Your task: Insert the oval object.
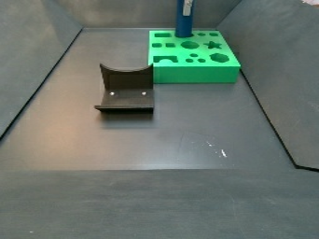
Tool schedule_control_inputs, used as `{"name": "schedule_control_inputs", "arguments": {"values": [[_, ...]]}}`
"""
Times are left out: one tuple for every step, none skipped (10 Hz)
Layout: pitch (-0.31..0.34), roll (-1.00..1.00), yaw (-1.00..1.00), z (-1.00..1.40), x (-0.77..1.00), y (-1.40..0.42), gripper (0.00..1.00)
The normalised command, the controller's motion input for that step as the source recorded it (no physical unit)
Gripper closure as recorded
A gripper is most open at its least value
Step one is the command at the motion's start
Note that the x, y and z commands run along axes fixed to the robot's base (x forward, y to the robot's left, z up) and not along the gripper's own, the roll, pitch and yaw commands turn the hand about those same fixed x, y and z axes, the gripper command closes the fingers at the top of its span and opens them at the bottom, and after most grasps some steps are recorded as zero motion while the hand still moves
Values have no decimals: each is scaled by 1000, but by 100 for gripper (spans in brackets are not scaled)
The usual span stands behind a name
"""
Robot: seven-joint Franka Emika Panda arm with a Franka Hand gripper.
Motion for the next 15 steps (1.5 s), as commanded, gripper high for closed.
{"name": "schedule_control_inputs", "arguments": {"values": [[0,-327,-760,-57,-11,-51,100],[0,-301,-717,-51,-80,0,100],[-14,-381,-503,-97,-311,0,100],[-73,-334,-311,0,-386,254,100],[-10,-50,-203,0,-71,77,100],[0,-4,0,0,0,0,100],[0,-90,0,-51,3,-83,100],[-9,-74,-194,-257,20,-214,100],[51,0,-411,-449,389,-237,100],[50,-21,-403,-463,374,-151,100],[43,-60,-346,-534,349,-83,100],[40,-29,-271,-594,354,-57,100],[0,0,-151,-643,240,-31,100],[0,99,-109,-634,194,-29,100],[0,113,-6,-514,134,0,100]]}}
